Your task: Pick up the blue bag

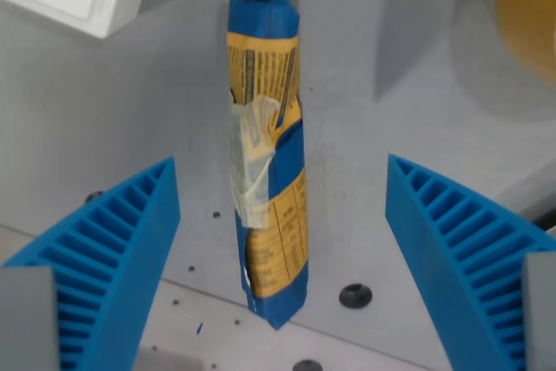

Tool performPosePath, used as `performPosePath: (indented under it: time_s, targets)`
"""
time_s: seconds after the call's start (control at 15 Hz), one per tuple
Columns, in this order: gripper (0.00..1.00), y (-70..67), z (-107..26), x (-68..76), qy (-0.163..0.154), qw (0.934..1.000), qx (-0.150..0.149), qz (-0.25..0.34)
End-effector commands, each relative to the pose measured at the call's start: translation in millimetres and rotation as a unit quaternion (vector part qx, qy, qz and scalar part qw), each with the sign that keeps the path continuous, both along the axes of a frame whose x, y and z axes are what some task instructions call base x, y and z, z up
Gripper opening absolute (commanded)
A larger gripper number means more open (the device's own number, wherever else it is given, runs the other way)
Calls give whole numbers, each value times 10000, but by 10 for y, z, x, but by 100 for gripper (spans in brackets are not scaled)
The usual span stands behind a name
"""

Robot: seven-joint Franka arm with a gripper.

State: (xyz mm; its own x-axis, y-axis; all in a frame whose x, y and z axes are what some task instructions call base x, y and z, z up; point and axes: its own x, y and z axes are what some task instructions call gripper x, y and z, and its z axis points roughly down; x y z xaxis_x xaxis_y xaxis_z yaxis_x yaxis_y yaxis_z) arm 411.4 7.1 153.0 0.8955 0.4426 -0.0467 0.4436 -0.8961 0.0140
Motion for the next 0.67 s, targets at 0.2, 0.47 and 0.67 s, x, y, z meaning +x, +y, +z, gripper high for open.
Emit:
performPosePath:
  time_s: [0.2,0.47,0.67]
  targets:
    - [0,1,-254,-30,-560,9984,-89,52]
    - [0,1,-254,-30,-560,9984,-89,52]
    - [0,1,-254,-30,-560,9984,-89,52]
